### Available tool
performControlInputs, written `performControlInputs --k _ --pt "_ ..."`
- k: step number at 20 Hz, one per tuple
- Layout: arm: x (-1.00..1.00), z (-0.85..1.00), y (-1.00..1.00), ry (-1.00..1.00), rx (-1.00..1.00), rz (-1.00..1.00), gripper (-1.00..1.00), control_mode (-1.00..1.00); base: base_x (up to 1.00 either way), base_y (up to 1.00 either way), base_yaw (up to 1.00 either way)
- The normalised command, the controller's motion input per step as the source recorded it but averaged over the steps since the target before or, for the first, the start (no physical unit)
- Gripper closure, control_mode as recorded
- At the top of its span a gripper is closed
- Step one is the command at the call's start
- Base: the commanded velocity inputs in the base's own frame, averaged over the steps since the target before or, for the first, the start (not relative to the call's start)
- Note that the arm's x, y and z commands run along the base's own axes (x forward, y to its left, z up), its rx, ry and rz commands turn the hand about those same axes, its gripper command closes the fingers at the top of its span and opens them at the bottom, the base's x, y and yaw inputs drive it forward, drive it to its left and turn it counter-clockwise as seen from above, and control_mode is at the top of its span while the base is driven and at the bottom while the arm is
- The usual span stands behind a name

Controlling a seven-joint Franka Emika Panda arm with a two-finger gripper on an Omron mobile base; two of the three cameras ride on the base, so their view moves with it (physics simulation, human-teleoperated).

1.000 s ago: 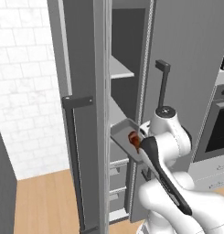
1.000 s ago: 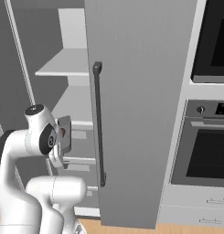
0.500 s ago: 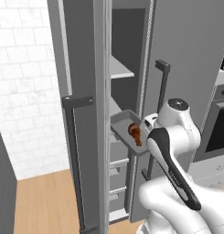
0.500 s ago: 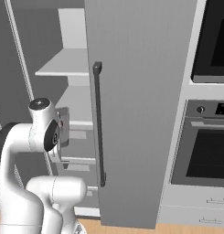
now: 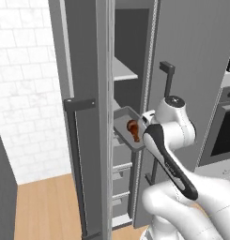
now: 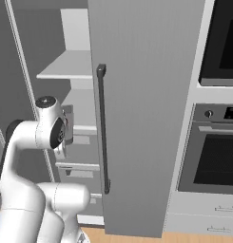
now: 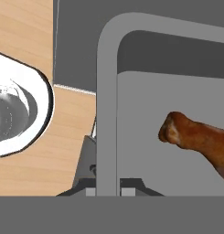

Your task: Take the meat container that has the chicken drumstick and place it on the second highest rack of the freezer. Then take the vegetable container that has the eggplant and onion and place it on the highest rack of the freezer.

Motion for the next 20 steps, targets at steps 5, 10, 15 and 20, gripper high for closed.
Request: performControlInputs --k 5,10,15,20 --pt "0.53 -0.06 0.25 0.00 0.01 0.00 1.00 -1.00 0.00 0.00 0.00" --pt "0.46 -0.07 0.28 0.00 0.00 0.00 1.00 -1.00 0.00 0.00 0.00" --pt "0.43 -0.07 0.18 0.00 0.00 0.00 1.00 -1.00 0.00 0.00 0.00" --pt "0.43 -0.08 0.17 0.00 0.00 -0.02 1.00 -1.00 0.00 0.00 0.00"
